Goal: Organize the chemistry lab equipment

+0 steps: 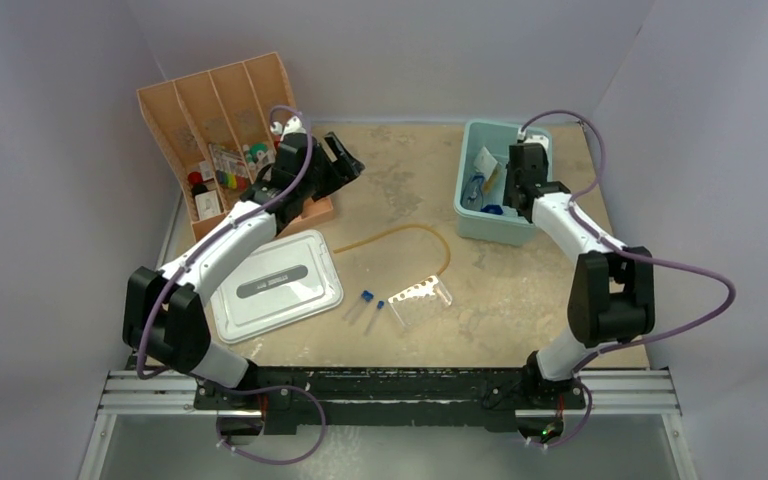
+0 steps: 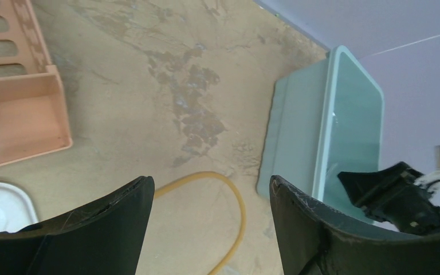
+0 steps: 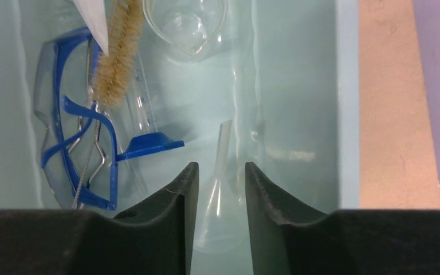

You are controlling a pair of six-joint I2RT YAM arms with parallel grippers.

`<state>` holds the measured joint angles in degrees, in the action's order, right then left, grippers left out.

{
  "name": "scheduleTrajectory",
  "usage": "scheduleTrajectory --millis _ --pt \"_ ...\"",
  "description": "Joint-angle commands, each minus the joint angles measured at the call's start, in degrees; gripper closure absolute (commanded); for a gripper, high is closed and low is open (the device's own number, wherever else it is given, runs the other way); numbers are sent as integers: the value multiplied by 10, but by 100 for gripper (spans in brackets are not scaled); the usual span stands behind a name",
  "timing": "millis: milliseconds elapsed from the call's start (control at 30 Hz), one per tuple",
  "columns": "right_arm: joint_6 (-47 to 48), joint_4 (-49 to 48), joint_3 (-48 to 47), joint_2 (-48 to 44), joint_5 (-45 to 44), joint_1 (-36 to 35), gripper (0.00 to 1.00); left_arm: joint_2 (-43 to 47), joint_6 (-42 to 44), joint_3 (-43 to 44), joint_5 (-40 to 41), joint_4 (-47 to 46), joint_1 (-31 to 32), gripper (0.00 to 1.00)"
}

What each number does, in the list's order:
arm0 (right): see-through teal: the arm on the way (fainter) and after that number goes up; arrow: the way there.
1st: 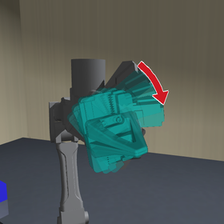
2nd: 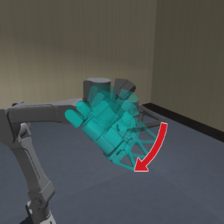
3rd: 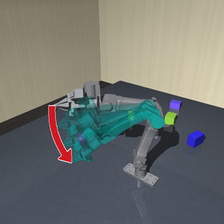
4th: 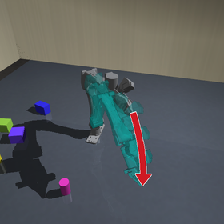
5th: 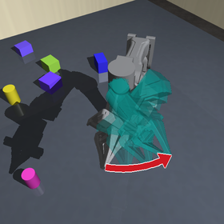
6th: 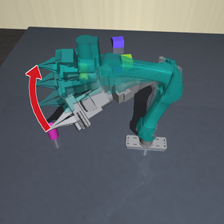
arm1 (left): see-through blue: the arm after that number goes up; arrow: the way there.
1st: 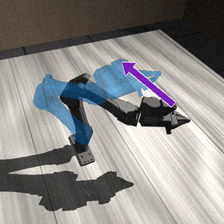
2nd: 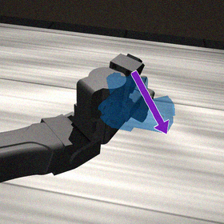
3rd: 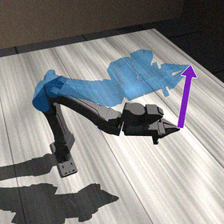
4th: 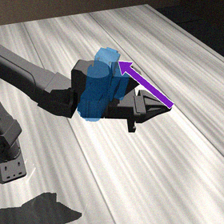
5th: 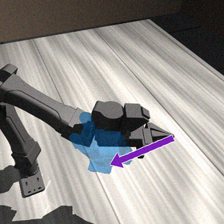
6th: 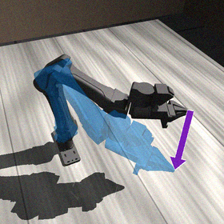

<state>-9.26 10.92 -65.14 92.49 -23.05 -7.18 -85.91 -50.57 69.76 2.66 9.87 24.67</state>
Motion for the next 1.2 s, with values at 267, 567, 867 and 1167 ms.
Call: scheduleTrajectory --millis 267,567,867,1167 --pt "49 51 -140 -83 94 -53 47 44 79 18 120 61 -17 15" --pt "88 86 -181 -5 136 -219 39 74 91 12 203 122 -44 8" --pt "122 216 -300 195 141 -264 36 116 68 -31 222 137 -57 14" --pt "122 236 -332 280 140 -264 41 126 65 -47 165 124 -57 16"
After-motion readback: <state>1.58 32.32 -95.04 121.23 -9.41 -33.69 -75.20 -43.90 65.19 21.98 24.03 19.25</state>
